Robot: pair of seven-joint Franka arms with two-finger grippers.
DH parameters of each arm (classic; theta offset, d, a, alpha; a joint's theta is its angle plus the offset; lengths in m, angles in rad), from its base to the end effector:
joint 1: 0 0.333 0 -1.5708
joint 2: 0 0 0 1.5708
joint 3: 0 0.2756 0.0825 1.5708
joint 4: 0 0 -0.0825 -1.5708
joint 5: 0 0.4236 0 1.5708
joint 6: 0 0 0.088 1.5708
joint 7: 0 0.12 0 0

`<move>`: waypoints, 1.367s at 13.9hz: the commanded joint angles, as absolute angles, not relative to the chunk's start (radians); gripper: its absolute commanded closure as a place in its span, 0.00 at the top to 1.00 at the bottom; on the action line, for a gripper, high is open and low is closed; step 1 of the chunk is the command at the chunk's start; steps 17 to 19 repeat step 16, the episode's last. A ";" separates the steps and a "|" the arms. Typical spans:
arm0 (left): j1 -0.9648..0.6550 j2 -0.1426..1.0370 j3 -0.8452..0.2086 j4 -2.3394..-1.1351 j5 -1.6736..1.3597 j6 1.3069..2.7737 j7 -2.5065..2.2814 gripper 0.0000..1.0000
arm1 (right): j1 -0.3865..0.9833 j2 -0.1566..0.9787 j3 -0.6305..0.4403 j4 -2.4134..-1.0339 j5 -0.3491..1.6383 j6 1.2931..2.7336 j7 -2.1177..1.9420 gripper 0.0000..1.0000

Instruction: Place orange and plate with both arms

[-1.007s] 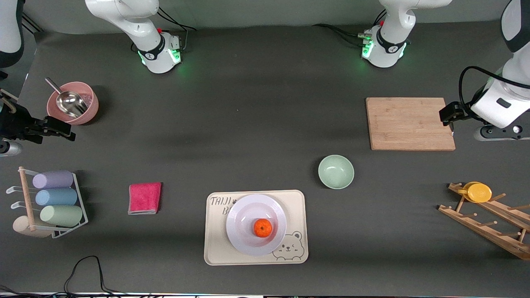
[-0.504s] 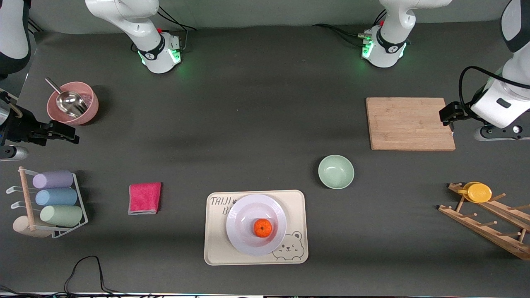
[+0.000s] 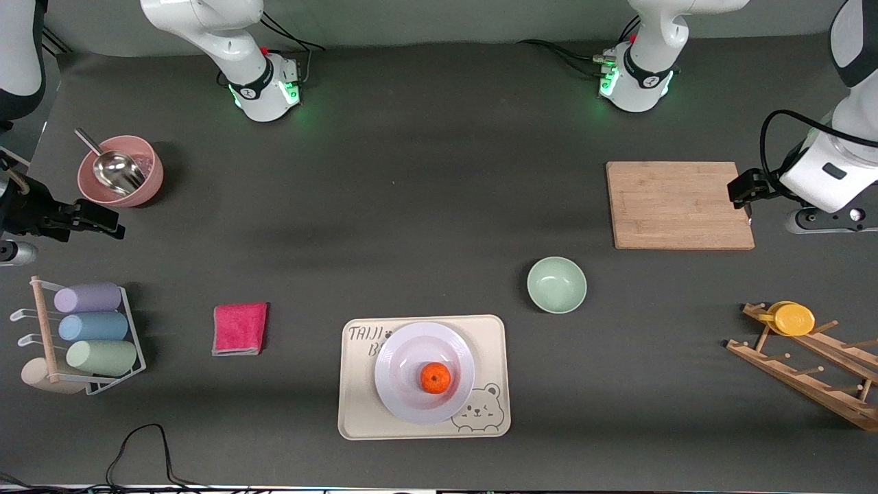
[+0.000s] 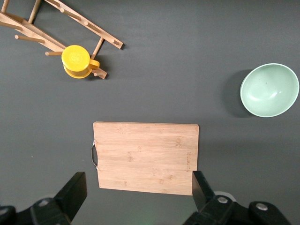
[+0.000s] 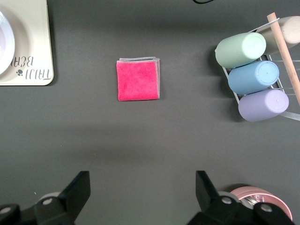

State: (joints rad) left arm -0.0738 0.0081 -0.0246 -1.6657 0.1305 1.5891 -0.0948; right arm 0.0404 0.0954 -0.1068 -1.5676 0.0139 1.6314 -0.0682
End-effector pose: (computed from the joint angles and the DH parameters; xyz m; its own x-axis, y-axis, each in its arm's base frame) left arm 0.5909 -0.0428 0.5204 0.9974 -0.0065 -0.0721 -0.0164 -0.9905 -0.1367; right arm 0.6207 -0.0375 0.5202 0.9995 0.0012 -0.0307 0.0010 -1.0000 -0.0058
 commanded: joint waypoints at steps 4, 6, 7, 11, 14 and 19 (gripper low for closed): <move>-0.083 0.006 -0.021 -1.666 0.135 1.600 -0.107 1.00 | 0.058 0.106 -0.117 -1.545 -0.012 1.621 -0.035 1.00; -0.083 0.006 -0.021 -1.664 0.135 1.600 -0.107 1.00 | 0.058 0.104 -0.117 -1.545 -0.012 1.618 -0.035 1.00; -0.083 0.006 -0.021 -1.664 0.135 1.600 -0.109 1.00 | 0.058 0.106 -0.117 -1.545 -0.012 1.618 -0.035 1.00; -0.084 0.005 -0.021 -1.666 0.115 1.609 -0.109 1.00 | 0.058 0.106 -0.117 -1.543 -0.012 1.618 -0.035 1.00; -0.074 0.003 -0.021 -1.667 0.048 1.618 -0.107 1.00 | 0.058 0.106 -0.117 -1.543 -0.012 1.618 -0.035 1.00; -0.072 0.003 -0.020 -1.666 0.046 1.620 -0.107 1.00 | 0.058 0.106 -0.117 -1.545 -0.012 1.618 -0.035 1.00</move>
